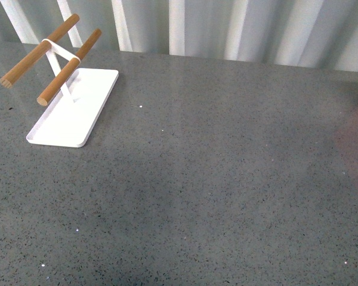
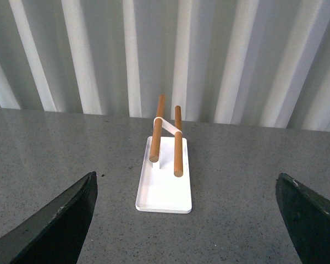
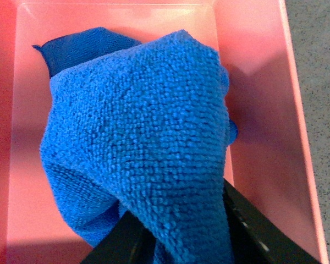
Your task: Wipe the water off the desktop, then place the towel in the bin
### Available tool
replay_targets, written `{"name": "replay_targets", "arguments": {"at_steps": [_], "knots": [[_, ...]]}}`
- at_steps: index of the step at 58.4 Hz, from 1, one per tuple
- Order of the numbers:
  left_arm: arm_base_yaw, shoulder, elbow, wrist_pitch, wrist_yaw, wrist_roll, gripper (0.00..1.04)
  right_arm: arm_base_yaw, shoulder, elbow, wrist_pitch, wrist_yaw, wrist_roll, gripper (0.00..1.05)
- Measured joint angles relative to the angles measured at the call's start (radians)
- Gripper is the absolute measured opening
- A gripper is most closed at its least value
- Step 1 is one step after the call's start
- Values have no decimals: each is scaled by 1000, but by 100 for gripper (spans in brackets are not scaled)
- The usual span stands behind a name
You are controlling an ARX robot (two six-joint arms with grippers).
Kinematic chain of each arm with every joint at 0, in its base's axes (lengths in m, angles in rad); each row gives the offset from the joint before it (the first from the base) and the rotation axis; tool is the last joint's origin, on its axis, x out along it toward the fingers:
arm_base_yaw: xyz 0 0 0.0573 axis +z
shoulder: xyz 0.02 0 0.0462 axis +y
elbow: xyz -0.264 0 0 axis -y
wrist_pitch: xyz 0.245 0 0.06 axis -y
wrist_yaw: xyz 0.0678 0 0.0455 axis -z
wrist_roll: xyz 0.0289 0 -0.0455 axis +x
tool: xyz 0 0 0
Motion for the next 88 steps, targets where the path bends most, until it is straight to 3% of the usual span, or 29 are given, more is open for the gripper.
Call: {"name": "replay_targets", "arguments": {"at_steps": [24,46,60,88], "knots": [[0,0,0,0,0,0,98,19,-7,13,-18,-5,16,100],[0,0,0,0,0,0,98,13,-39,22,-14,-38,46,98],[0,0,0,0,0,0,98,-6,-26,21,-7,-191,226,98],[0,0,0,0,0,0,98,-10,3,-3,-55,-207,297,98]]}}
